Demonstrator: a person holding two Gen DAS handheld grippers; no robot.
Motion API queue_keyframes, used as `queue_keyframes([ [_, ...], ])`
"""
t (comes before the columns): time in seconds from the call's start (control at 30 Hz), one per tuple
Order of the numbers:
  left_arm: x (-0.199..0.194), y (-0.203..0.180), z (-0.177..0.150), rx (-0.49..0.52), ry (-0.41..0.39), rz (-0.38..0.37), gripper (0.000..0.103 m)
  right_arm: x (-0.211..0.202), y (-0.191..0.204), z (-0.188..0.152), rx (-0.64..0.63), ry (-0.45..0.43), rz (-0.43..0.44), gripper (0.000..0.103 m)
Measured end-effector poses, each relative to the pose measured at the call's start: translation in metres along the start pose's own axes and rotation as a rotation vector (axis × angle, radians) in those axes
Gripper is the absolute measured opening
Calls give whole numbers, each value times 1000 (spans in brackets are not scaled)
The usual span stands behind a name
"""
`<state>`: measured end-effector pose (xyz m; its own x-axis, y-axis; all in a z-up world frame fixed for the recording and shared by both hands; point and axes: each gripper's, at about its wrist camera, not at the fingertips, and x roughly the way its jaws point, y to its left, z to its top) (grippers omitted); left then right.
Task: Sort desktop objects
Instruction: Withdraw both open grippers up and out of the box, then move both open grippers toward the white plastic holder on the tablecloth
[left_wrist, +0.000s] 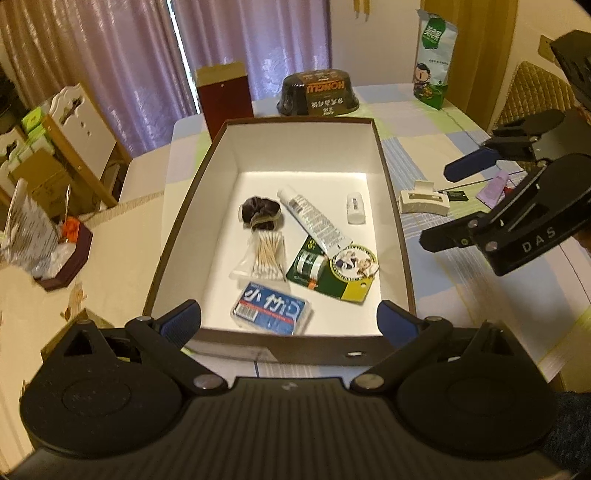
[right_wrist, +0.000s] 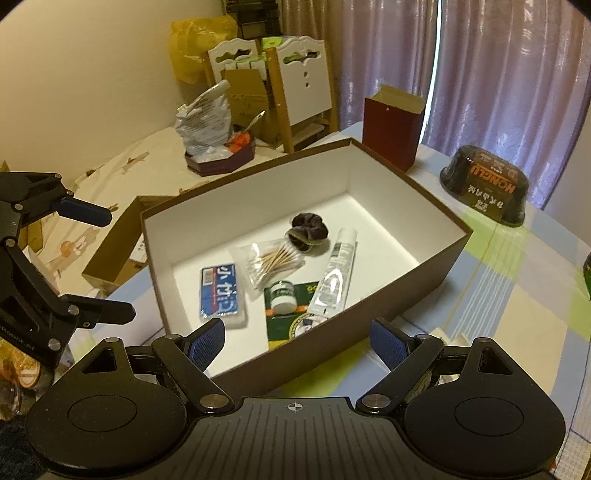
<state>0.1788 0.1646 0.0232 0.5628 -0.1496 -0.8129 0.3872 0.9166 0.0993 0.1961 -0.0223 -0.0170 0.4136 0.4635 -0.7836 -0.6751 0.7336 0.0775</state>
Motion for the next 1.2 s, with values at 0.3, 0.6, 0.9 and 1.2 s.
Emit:
queue_keyframes([
  [0.3, -5, -16, -7, -42, 11, 11, 100, -10, -11, -11, 14, -8, 15, 88],
  [0.6, -11, -48, -4, -79, -24, -22, 100, -39, -46, -34, 87, -47, -20, 88],
  [0.9, -3, -103, 4, -49, -56, -129, 99, -81, -104, -90, 231, -41, -119, 88],
  [1.2, 29, -171, 26, 93, -59, -194, 99, -112, -163, -142, 365, -15, -210, 88],
])
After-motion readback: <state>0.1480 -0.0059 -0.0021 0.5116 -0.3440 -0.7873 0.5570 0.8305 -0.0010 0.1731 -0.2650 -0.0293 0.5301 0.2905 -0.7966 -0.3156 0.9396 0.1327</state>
